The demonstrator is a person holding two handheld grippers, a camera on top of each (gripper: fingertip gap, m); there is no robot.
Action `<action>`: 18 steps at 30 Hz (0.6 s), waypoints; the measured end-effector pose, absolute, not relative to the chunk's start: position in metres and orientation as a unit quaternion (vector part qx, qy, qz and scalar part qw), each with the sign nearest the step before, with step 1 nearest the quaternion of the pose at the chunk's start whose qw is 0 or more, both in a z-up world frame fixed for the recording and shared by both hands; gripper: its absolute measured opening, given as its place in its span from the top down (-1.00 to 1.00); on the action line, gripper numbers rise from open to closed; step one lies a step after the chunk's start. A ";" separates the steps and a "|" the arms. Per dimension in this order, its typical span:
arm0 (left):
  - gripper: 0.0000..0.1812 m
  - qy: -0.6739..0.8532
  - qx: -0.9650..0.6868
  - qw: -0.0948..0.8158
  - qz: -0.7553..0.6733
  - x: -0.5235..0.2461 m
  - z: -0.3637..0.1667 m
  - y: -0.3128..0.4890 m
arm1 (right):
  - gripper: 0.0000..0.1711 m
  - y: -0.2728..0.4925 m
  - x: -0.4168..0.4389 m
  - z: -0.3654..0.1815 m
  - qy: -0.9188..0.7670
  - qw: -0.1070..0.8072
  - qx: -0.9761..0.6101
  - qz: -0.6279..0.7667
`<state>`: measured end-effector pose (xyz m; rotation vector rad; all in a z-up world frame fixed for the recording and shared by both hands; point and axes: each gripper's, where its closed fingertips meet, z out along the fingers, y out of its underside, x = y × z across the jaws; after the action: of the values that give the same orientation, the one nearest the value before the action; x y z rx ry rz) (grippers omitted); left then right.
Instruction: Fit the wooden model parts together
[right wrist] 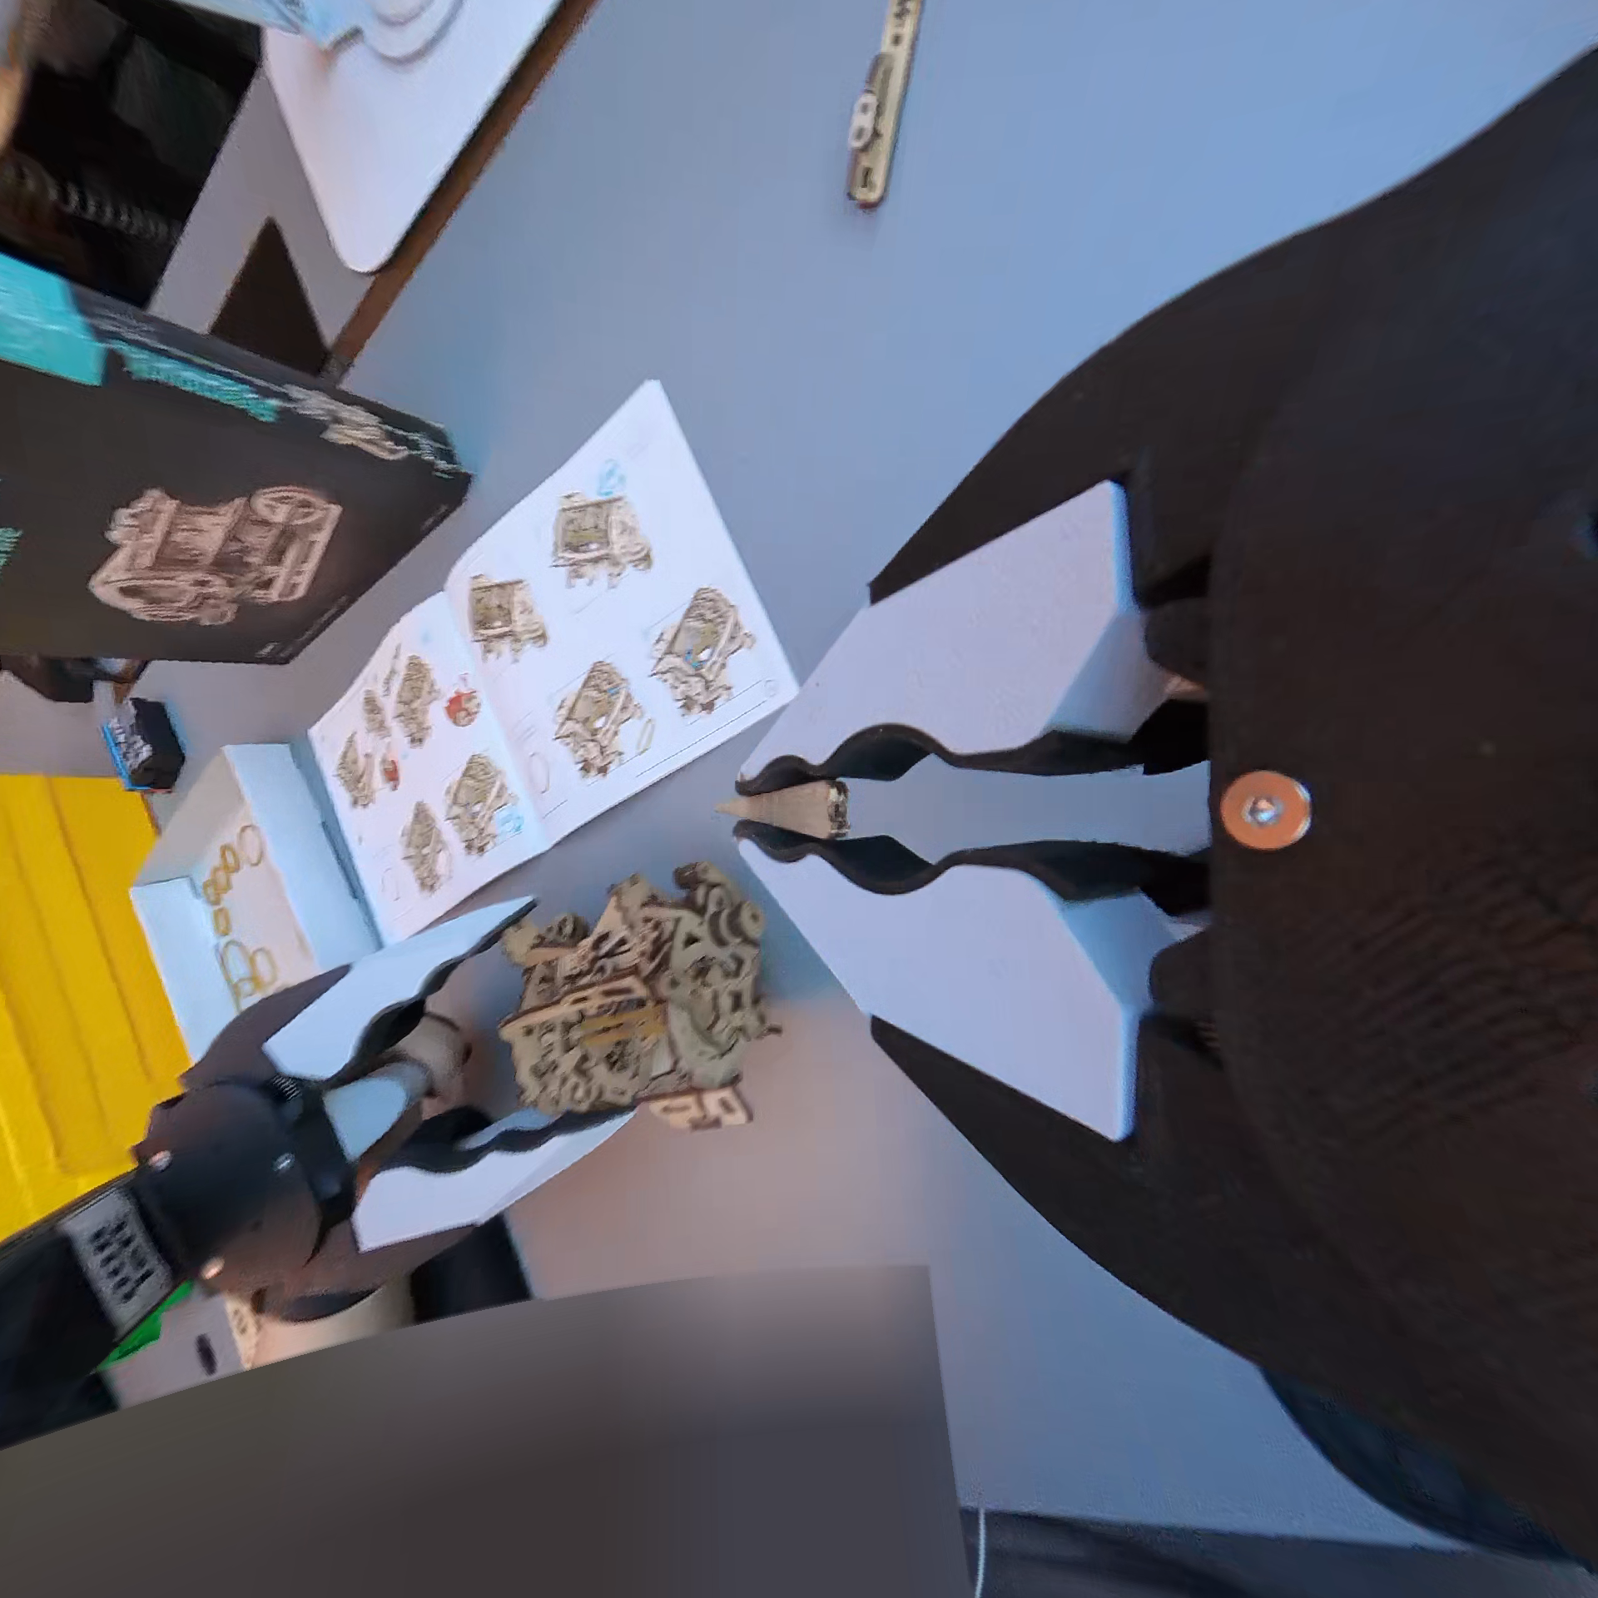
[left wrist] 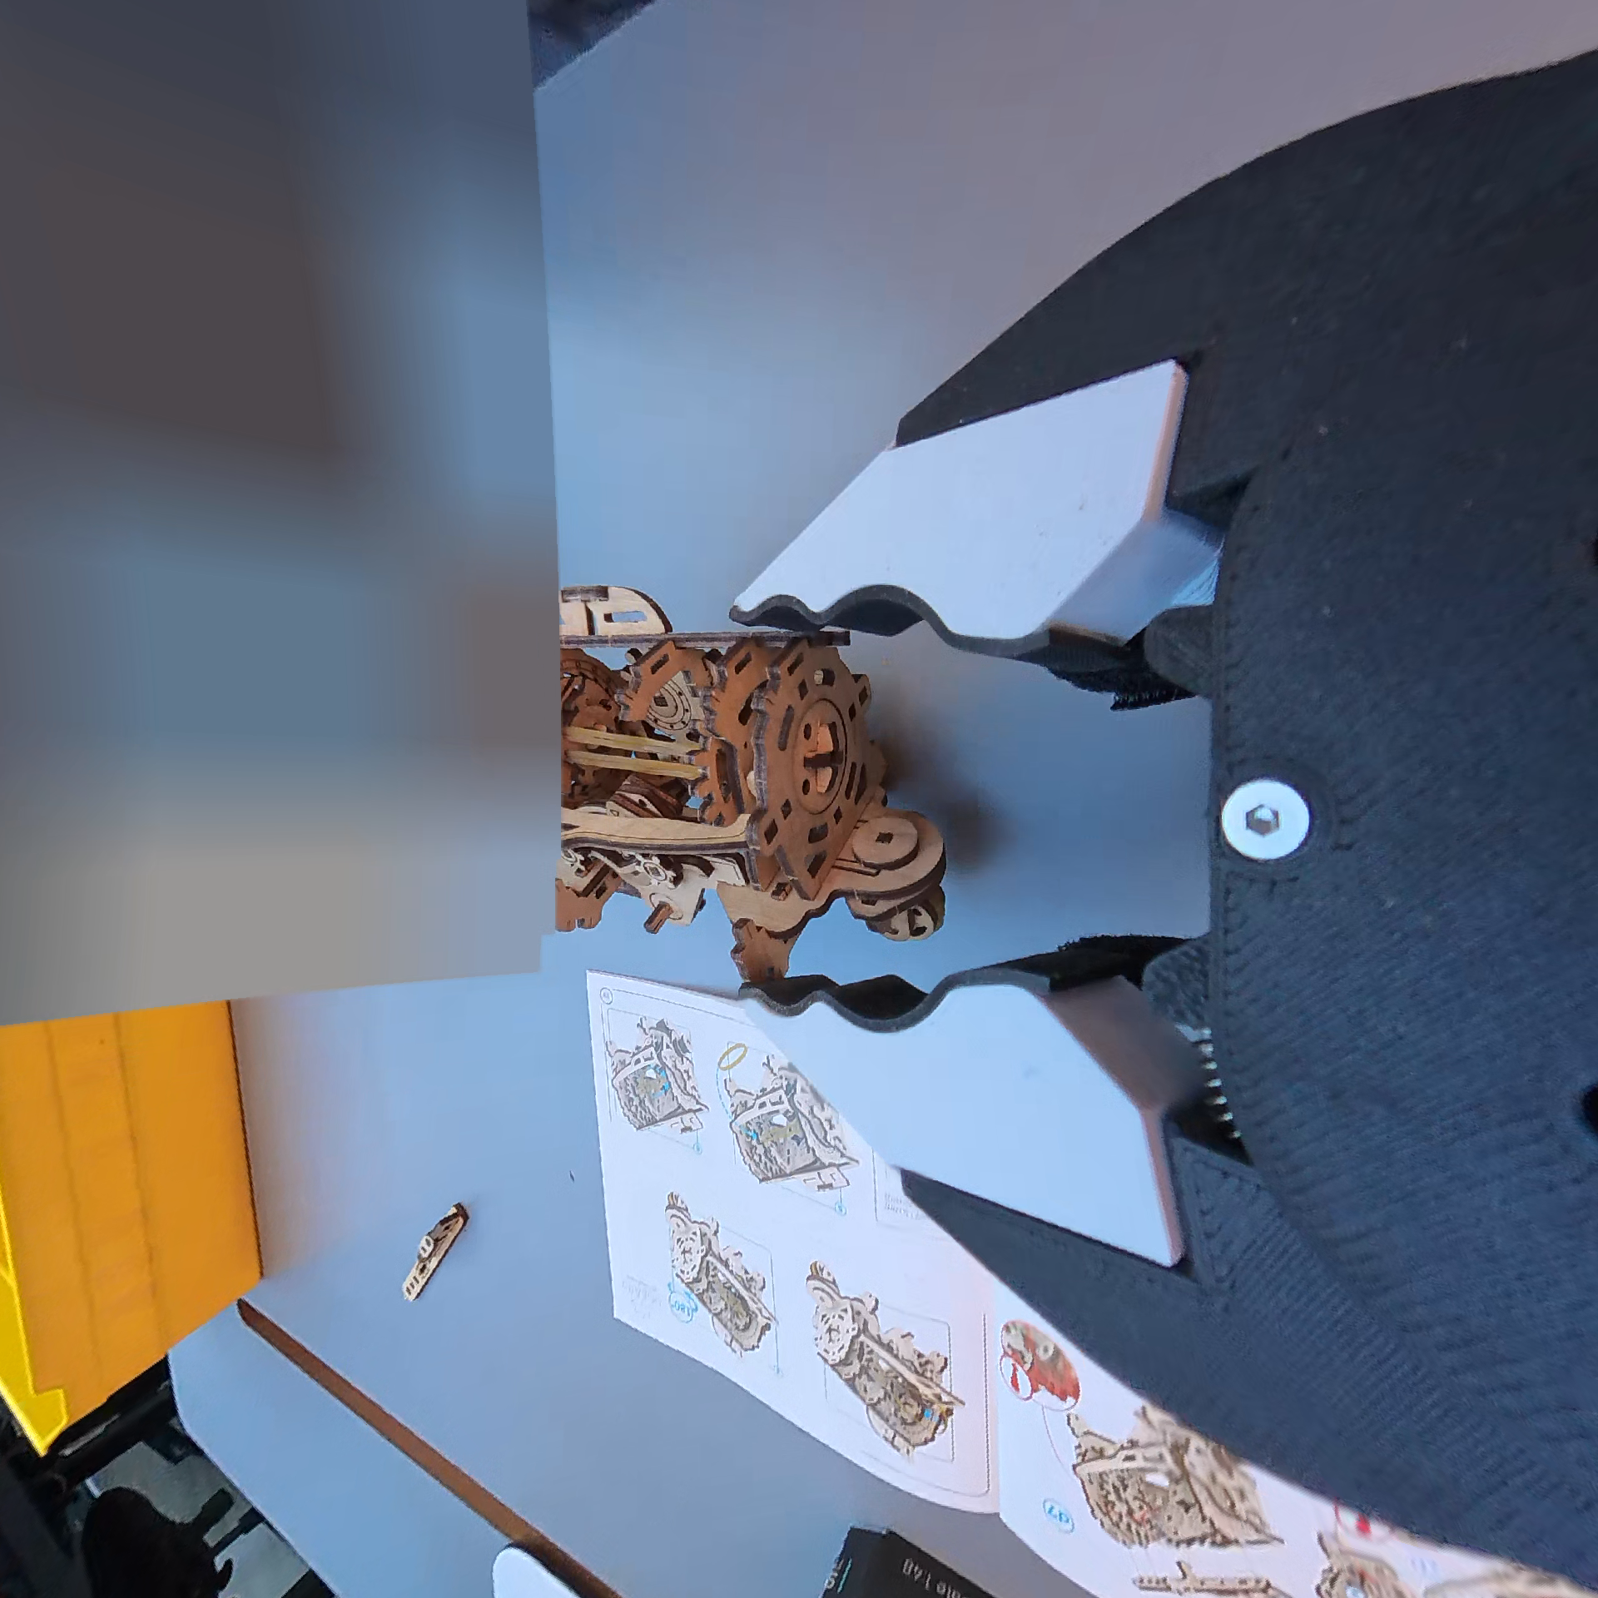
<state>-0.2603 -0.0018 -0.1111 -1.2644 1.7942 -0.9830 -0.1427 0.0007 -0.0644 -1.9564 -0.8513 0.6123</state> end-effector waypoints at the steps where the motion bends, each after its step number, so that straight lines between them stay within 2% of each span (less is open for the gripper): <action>1: 0.13 0.692 -0.494 0.356 -0.387 -0.261 -0.111 -0.003 | 0.95 0.005 -0.135 -0.074 -0.335 0.452 -0.794 0.230; 5: 0.13 0.675 -0.504 0.347 -0.412 -0.266 -0.106 -0.007 | 0.95 0.014 -0.112 -0.102 -0.432 0.516 -0.737 0.065; 9: 0.13 0.658 -0.508 0.348 -0.434 -0.273 -0.099 -0.009 | 0.95 0.014 -0.094 -0.128 -0.539 0.485 -0.680 -0.103; 14: 0.13 0.678 -0.511 0.337 -0.406 -0.282 -0.111 -0.010 | 0.97 0.007 -0.096 -0.142 -0.567 0.465 -0.673 -0.099; 18: 0.13 0.681 -0.512 0.342 -0.397 -0.283 -0.112 -0.013 | 0.87 0.005 -0.093 -0.151 -0.567 0.453 -0.681 -0.099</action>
<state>-0.2832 -0.0132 -0.1118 -1.3308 1.7695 -1.0324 -0.0931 0.0053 -0.1508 -1.6818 -1.3992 -0.2456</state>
